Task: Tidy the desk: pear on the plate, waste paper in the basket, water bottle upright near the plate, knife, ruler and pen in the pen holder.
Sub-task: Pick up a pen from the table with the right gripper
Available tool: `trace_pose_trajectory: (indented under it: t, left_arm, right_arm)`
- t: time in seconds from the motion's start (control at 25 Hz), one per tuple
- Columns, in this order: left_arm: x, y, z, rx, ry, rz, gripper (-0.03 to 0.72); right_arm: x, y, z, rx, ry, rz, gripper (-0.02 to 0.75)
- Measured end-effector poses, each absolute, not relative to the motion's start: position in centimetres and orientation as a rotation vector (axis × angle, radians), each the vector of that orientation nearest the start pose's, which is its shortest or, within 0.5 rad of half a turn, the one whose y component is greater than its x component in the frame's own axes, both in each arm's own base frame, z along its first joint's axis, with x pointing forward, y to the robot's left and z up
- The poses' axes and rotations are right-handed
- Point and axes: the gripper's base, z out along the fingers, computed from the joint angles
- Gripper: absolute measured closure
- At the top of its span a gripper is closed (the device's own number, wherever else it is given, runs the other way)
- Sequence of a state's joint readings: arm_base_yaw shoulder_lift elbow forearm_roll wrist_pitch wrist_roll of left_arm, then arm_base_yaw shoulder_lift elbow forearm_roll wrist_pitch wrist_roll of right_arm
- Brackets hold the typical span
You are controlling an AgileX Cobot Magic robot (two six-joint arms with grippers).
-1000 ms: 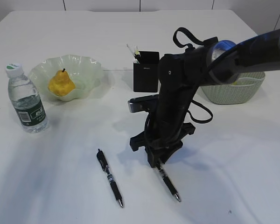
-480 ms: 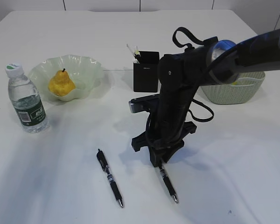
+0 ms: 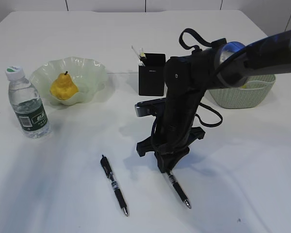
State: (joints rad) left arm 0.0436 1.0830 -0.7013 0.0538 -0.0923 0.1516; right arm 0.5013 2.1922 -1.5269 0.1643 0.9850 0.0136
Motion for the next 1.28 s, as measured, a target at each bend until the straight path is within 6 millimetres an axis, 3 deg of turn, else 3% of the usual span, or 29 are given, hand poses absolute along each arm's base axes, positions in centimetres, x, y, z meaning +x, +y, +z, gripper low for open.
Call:
trace_pose_trajectory:
  t: [1.28]
  left_arm:
    - [23.7,1.0,32.0,0.145,1.77,0.174,0.347]
  right_arm:
    - [36.9,21.6,13.4,-0.584,3.098,0.207,0.643]
